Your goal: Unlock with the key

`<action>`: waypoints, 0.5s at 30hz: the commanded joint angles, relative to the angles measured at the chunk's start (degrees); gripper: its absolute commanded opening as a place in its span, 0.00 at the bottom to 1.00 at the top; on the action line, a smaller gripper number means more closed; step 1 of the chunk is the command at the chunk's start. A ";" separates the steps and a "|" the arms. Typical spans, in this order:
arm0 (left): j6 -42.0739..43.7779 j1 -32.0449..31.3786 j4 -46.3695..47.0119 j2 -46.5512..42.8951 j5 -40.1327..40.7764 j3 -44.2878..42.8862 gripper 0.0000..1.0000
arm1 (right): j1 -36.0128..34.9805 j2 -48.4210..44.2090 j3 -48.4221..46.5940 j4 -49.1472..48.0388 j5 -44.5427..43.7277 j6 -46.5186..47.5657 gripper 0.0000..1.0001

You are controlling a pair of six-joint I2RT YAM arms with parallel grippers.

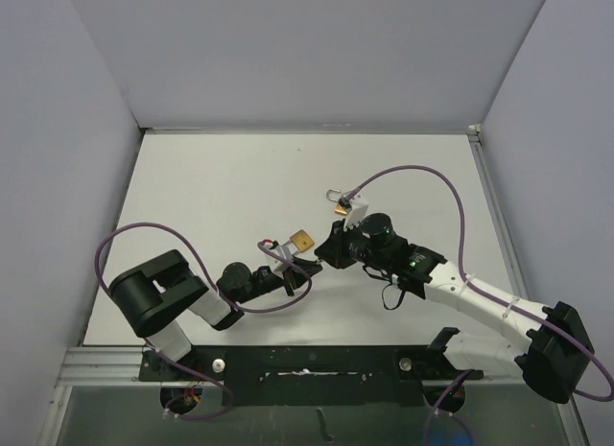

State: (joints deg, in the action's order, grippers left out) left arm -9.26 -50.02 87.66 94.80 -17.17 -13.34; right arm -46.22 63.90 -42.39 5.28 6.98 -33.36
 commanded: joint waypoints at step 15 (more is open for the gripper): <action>-1.74 -0.67 -20.49 -7.60 7.48 -7.33 0.00 | 4.97 -1.63 3.63 8.44 -11.04 -5.72 0.04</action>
State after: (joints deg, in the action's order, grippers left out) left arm -10.59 -50.43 74.76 89.52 -13.50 -16.32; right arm -43.90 63.48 -41.50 8.95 -0.14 -37.89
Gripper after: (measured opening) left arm 0.023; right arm 0.054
